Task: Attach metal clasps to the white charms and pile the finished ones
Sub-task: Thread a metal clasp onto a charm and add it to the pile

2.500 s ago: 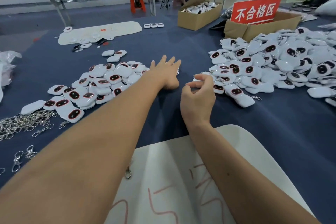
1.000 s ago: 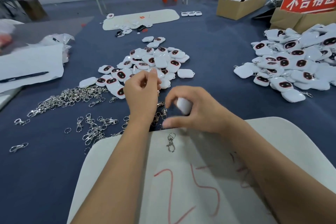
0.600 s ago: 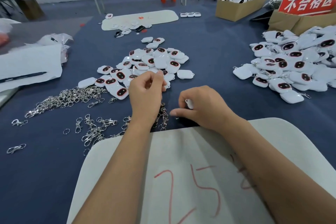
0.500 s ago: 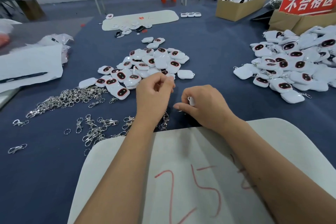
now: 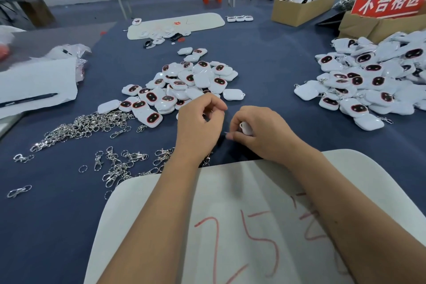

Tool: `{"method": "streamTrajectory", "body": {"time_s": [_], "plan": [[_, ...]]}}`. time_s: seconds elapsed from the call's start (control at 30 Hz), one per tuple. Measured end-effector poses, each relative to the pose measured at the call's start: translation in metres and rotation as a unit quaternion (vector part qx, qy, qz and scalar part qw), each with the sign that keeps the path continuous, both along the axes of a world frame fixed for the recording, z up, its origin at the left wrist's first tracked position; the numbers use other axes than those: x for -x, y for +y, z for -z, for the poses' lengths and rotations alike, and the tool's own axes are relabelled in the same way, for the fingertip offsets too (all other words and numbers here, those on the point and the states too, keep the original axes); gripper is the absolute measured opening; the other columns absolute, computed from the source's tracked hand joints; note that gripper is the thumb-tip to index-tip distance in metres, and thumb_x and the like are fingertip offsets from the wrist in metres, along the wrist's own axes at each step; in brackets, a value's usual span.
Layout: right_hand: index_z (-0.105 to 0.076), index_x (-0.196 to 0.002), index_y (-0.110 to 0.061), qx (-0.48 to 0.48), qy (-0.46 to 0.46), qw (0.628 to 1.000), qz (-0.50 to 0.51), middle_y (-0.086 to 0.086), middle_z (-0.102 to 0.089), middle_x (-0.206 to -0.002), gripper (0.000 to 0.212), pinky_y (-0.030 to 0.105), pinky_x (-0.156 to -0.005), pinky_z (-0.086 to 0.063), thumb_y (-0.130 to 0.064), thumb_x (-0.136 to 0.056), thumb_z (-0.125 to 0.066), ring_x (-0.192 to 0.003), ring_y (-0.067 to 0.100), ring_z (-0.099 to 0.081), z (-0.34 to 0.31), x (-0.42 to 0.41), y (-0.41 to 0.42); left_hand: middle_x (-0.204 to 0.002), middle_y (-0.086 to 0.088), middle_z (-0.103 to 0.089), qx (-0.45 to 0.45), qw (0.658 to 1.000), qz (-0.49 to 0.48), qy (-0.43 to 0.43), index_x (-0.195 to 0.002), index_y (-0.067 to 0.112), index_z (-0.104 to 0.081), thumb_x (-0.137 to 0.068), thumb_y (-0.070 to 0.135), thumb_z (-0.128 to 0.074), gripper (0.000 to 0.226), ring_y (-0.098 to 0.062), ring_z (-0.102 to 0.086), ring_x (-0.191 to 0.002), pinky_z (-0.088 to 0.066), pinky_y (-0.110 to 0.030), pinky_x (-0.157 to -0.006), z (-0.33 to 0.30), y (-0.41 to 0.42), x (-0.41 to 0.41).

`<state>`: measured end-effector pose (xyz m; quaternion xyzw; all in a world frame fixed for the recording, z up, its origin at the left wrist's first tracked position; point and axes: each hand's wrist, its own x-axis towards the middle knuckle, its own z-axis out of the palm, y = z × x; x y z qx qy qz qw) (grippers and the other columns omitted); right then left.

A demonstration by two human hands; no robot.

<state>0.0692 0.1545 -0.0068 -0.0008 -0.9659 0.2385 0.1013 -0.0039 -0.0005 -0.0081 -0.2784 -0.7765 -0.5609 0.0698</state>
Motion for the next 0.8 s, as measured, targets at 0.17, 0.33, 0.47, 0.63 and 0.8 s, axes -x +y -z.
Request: {"method": "streamTrajectory", "body": {"time_s": [0.17,0.33,0.47,0.63,0.8], "plan": [[-0.067,-0.086,-0.018,0.118,0.115,0.985,0.057,-0.007,-0.068,-0.076,0.018,0.036,-0.070,-0.048,-0.027,-0.101,-0.066,-0.074,0.016,-0.061,0.005,0.000,0.002,-0.078,0.007,-0.068,0.017,0.999,0.019,0.048,-0.085,0.018,-0.069,-0.086,0.002,-0.060,0.018,-0.013,-0.061,-0.071,-0.041,-0.012,-0.062,0.001,0.005,-0.001],[-0.072,-0.085,-0.009,0.259,0.179,0.944,0.101,-0.018,-0.061,-0.058,0.015,0.030,-0.064,-0.047,-0.014,-0.099,-0.068,-0.062,0.010,-0.060,0.004,0.001,0.012,-0.079,0.008,-0.068,0.013,0.996,0.080,0.034,-0.096,0.019,-0.066,-0.084,0.007,-0.066,0.017,-0.011,-0.064,-0.072,-0.043,-0.011,-0.065,0.002,0.012,-0.008],[-0.074,-0.098,-0.008,0.303,0.161,0.938,0.055,0.010,-0.075,-0.080,0.004,0.028,-0.065,-0.052,-0.007,-0.096,-0.072,-0.069,0.022,-0.068,0.002,-0.001,0.011,-0.081,0.008,-0.069,0.022,0.995,0.096,0.003,-0.097,0.021,-0.060,-0.083,0.012,-0.075,0.022,-0.014,-0.065,-0.069,-0.047,-0.015,-0.062,0.004,0.015,-0.008],[-0.074,-0.116,-0.008,0.359,0.144,0.922,0.029,0.003,-0.079,-0.085,0.026,0.020,-0.075,-0.055,0.002,-0.092,-0.075,-0.074,0.013,-0.074,0.004,-0.001,0.014,-0.088,0.010,-0.067,0.005,0.993,0.110,-0.031,-0.100,0.027,-0.058,-0.077,0.018,-0.082,0.035,-0.015,-0.067,-0.068,-0.051,-0.022,-0.062,0.004,0.012,-0.004],[-0.076,-0.092,-0.006,0.403,0.150,0.900,0.065,0.006,-0.078,-0.080,0.011,0.022,-0.065,-0.058,0.002,-0.087,-0.080,-0.068,0.017,-0.075,0.004,-0.001,0.012,-0.115,0.012,-0.059,0.030,0.995,0.086,0.038,-0.126,0.035,-0.055,-0.073,0.017,-0.086,0.064,-0.011,-0.064,-0.092,-0.055,-0.025,-0.064,0.003,0.013,-0.005]]}}
